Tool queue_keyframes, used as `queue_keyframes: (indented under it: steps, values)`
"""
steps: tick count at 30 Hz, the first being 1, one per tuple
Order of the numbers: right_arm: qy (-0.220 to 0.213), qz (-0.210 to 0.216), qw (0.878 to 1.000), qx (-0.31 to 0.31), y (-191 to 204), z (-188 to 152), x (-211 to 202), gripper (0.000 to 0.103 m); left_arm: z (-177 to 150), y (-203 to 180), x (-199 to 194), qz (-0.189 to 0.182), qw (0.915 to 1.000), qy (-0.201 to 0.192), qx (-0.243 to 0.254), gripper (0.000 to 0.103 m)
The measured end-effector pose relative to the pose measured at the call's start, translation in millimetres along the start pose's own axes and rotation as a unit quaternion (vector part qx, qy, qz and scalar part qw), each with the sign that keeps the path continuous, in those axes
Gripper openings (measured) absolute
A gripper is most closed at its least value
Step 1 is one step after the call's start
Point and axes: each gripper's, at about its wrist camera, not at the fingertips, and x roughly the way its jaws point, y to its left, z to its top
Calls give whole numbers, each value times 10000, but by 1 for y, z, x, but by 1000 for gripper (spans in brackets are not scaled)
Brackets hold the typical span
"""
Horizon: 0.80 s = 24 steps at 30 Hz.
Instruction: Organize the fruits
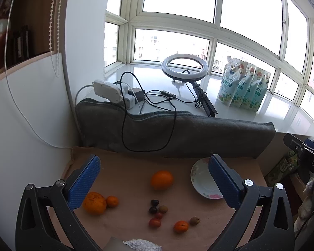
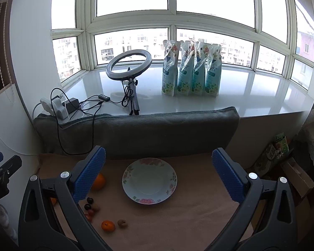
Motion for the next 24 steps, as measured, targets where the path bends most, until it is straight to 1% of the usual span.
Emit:
queue_keyframes:
  steps: [24]
  values:
    - [4, 30, 10000, 41, 3, -2, -2, 103, -3, -3, -5, 13, 10000, -57, 63, 102]
